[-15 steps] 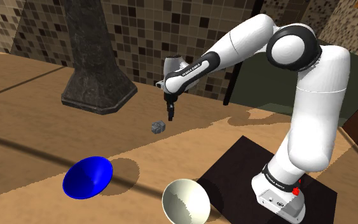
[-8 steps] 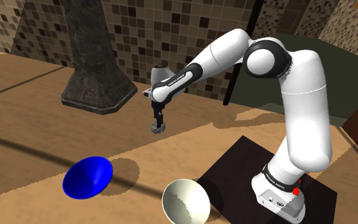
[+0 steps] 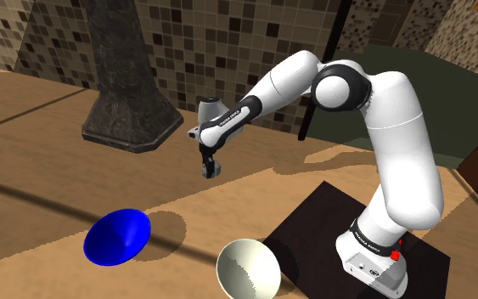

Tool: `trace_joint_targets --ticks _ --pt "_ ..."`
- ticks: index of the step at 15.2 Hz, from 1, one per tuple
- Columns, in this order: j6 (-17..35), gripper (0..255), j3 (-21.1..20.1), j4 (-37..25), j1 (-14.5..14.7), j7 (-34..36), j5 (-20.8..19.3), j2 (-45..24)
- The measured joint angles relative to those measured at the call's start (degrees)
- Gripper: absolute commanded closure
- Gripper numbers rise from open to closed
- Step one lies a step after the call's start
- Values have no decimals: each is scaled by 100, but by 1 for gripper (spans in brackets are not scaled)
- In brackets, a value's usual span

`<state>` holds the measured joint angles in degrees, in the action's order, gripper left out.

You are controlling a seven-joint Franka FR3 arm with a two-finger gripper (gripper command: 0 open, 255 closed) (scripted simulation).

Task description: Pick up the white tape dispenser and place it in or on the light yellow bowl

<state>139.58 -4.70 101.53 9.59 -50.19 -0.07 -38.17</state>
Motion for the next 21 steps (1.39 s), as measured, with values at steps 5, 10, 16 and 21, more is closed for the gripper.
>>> trace_joint_targets --ticks 5,10,16,21 --pt "48 0 1 -4 8 6 -3 -49" --pt "48 255 1 -6 8 6 -3 -50" --pt "48 255 1 -5 9 6 -3 -48" --pt "-99 255 -9 40 4 13 7 141"
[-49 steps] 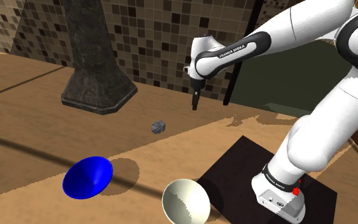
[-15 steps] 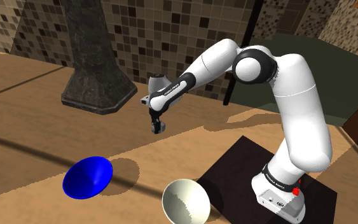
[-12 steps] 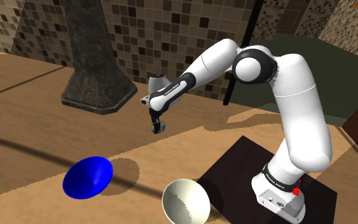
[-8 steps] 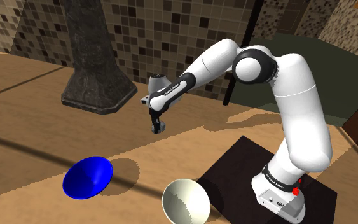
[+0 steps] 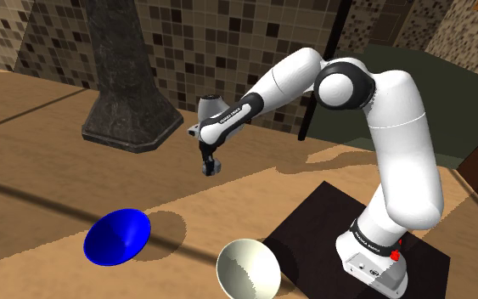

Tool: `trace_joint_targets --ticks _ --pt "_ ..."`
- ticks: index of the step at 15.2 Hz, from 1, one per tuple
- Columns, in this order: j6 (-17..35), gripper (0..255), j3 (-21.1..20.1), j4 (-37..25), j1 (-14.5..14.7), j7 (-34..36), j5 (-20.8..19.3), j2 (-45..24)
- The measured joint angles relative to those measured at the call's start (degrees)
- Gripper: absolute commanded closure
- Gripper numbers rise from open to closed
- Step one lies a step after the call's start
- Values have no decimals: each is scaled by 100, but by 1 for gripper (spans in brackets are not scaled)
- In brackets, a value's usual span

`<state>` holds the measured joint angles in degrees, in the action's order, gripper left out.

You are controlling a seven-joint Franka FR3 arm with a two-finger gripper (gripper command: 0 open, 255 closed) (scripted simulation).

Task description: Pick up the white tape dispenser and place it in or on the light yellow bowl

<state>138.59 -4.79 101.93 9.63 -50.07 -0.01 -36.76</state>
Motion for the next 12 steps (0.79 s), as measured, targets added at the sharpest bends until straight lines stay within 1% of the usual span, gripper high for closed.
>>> trace_joint_targets --ticks 12 --pt "-627 255 -32 -9 -26 6 37 620"
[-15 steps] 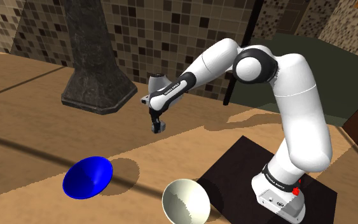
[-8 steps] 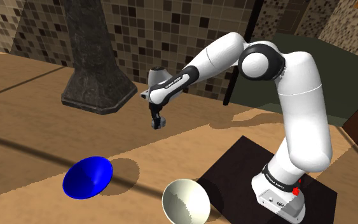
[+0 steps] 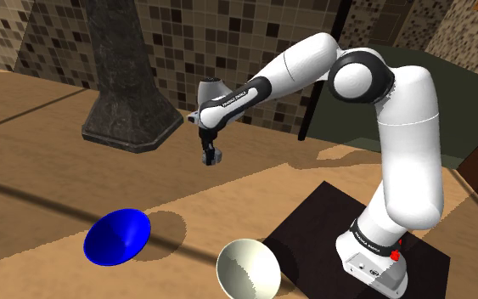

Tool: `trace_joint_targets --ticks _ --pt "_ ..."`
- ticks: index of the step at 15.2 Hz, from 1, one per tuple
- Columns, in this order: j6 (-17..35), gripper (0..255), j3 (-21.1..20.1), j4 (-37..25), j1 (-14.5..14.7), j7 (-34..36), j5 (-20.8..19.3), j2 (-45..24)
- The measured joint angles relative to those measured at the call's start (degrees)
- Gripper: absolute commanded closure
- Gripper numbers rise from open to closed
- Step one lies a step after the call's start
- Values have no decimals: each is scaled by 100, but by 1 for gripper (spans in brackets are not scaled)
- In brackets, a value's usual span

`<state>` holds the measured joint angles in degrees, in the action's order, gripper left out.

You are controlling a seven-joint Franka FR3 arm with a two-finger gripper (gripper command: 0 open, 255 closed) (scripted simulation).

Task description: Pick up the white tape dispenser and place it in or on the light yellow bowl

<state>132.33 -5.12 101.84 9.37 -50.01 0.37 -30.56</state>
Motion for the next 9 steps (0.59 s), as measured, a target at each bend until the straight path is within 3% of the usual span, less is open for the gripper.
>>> trace_joint_targets --ticks 9 --pt "-526 255 -15 -129 -26 -10 27 398"
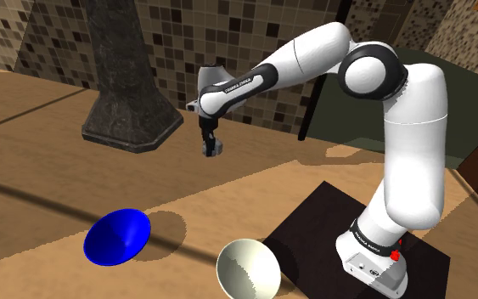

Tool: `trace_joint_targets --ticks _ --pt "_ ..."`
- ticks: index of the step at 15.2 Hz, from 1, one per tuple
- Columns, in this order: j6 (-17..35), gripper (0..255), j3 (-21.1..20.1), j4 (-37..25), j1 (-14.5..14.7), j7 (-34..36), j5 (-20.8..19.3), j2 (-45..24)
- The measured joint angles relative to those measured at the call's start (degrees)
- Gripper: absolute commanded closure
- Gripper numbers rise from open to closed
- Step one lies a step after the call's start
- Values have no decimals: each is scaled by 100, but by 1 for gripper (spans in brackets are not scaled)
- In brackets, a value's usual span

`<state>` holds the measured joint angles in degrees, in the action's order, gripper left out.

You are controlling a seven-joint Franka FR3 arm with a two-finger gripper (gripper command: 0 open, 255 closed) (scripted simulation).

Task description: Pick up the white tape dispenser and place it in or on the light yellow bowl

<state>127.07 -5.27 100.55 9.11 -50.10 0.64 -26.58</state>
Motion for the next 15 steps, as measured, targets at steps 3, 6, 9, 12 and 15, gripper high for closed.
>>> trace_joint_targets --ticks 3,6,9,12,15 --pt "-174 255 -7 -51 1 9 8 123" --pt "-189 255 -41 204 53 97 20 398" --pt "52 255 -129 861 196 319 39 823" --pt "261 255 -220 1504 316 513 78 1266" --pt "479 255 -346 2173 472 767 130 1732"
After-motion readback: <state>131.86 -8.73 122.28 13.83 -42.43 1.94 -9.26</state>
